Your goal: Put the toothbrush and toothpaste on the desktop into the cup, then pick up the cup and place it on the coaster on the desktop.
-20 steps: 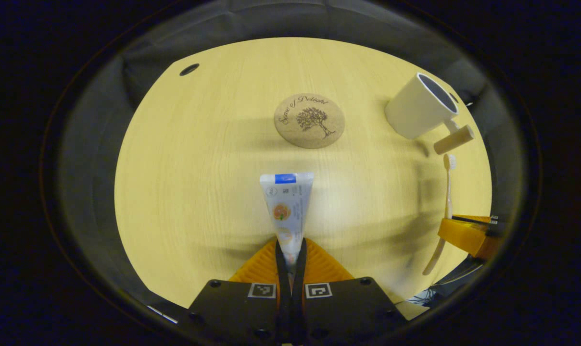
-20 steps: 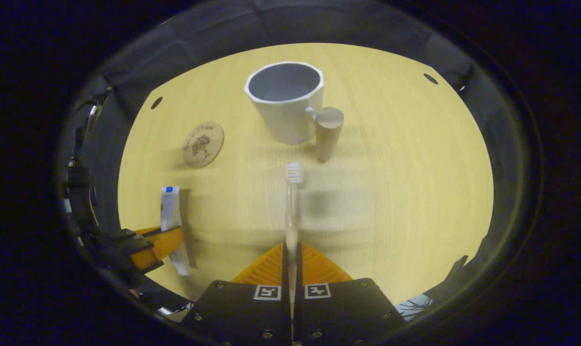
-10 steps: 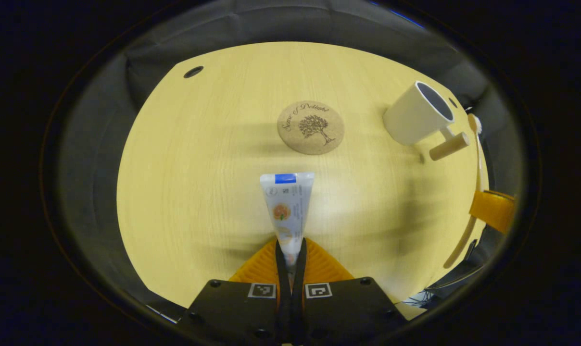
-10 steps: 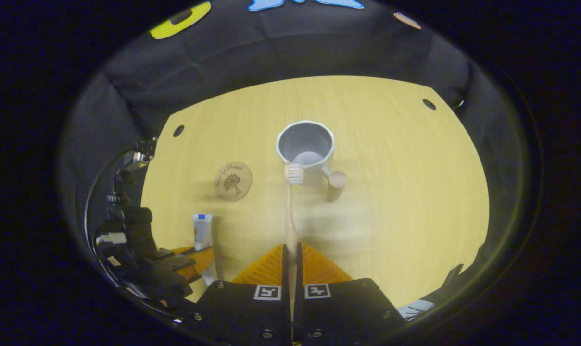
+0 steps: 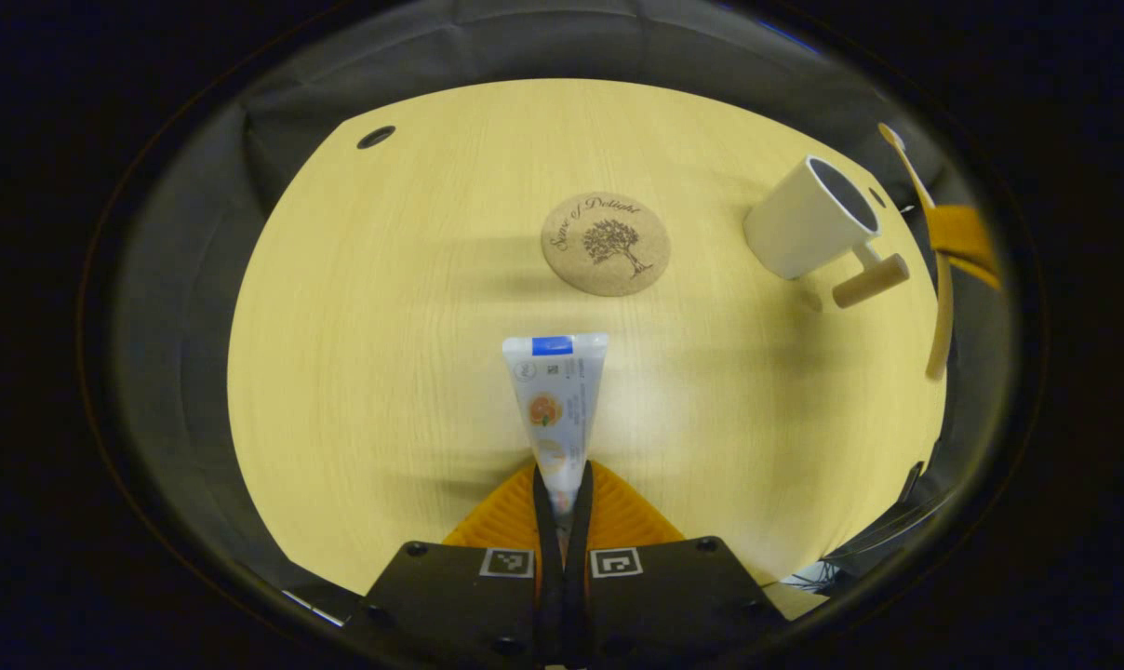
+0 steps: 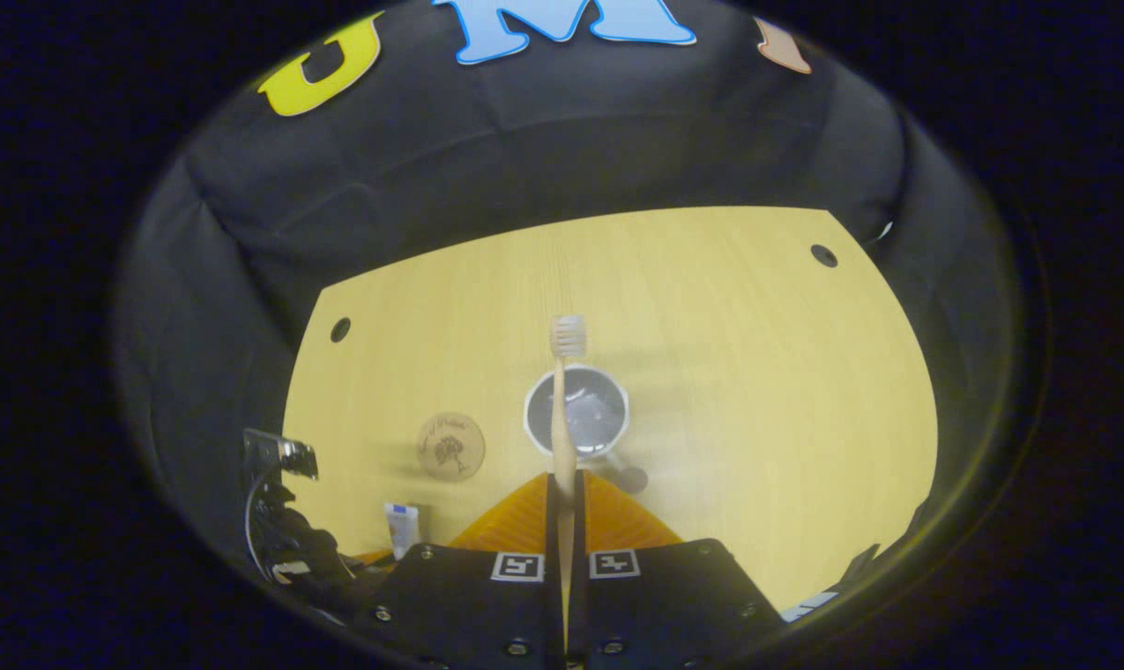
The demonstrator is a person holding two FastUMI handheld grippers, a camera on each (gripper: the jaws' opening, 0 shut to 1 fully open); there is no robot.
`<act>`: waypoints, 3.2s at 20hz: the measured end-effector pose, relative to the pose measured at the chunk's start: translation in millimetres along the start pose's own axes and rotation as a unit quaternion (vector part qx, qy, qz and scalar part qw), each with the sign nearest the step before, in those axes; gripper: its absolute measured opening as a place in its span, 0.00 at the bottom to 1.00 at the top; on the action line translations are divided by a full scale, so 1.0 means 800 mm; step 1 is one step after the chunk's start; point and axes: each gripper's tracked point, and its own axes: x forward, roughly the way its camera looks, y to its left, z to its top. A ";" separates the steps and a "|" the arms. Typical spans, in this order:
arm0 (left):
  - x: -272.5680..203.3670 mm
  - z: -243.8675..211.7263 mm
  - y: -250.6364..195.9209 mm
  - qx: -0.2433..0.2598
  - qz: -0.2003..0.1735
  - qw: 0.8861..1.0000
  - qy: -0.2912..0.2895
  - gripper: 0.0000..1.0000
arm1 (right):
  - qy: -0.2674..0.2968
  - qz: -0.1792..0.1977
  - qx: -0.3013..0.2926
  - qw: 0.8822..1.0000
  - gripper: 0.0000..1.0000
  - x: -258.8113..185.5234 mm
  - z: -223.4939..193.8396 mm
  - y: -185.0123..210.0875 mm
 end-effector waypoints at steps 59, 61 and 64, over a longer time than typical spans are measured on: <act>-0.342 0.240 -0.345 0.160 -0.055 0.975 -0.147 0.07 | -0.096 -0.034 0.133 0.986 0.27 0.024 0.016 -0.134; -0.344 0.250 -0.367 0.182 -0.060 0.969 -0.155 0.07 | -0.097 -0.039 0.149 0.983 0.27 0.023 0.009 -0.149; -0.350 0.264 -0.405 0.216 -0.077 0.959 -0.165 0.07 | -0.096 -0.044 0.171 0.980 0.27 0.025 0.001 -0.166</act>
